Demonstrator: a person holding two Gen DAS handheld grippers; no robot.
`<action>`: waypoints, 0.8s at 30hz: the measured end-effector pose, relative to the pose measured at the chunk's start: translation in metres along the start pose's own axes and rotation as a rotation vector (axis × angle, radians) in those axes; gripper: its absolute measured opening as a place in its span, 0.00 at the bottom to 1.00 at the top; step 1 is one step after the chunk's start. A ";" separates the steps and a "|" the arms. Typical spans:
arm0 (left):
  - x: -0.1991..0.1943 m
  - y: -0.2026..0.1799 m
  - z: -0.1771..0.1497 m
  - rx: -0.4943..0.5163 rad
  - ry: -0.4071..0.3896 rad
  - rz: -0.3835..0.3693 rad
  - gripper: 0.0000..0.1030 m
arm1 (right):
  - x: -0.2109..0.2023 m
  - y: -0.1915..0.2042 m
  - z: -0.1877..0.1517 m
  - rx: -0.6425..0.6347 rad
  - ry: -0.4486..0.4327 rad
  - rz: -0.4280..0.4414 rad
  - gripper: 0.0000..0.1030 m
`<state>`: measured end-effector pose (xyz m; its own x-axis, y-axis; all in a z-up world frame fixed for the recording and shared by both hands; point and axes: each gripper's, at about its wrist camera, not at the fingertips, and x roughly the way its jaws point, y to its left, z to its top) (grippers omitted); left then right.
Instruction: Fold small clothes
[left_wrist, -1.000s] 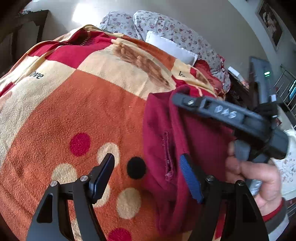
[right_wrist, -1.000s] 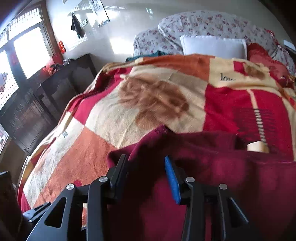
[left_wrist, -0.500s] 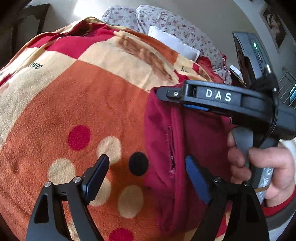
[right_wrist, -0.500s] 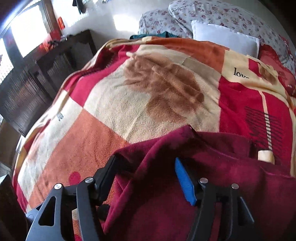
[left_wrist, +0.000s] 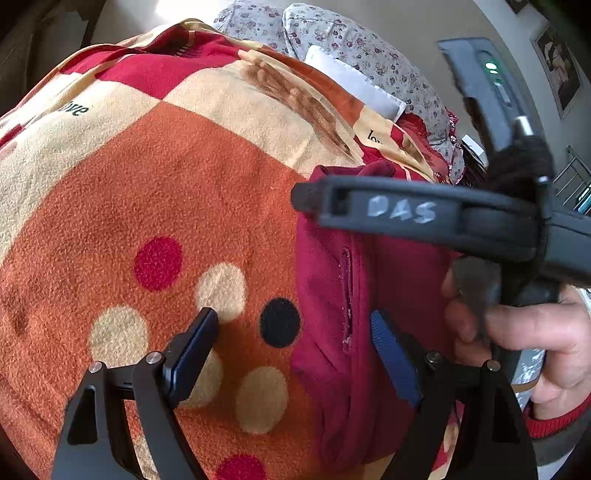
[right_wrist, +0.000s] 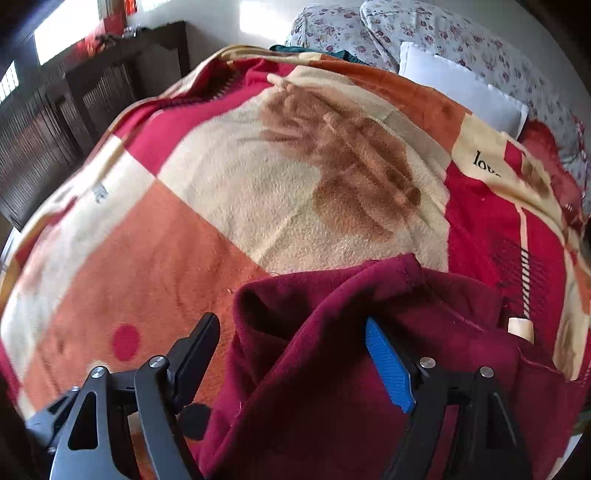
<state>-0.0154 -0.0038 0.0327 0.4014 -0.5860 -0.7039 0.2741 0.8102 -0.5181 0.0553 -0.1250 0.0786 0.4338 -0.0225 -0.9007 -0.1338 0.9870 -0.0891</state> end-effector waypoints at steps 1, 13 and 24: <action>0.000 0.000 0.000 -0.002 0.006 -0.004 0.81 | 0.001 0.002 -0.001 -0.010 -0.003 -0.011 0.83; 0.006 -0.001 0.001 0.001 -0.002 0.005 0.85 | -0.024 -0.019 -0.014 -0.015 -0.119 0.027 0.20; 0.015 -0.027 -0.008 0.107 0.033 -0.074 0.87 | -0.076 -0.064 -0.032 0.129 -0.245 0.192 0.17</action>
<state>-0.0238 -0.0343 0.0320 0.3484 -0.6429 -0.6822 0.3946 0.7607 -0.5154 0.0020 -0.1918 0.1394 0.6154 0.1892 -0.7651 -0.1264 0.9819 0.1411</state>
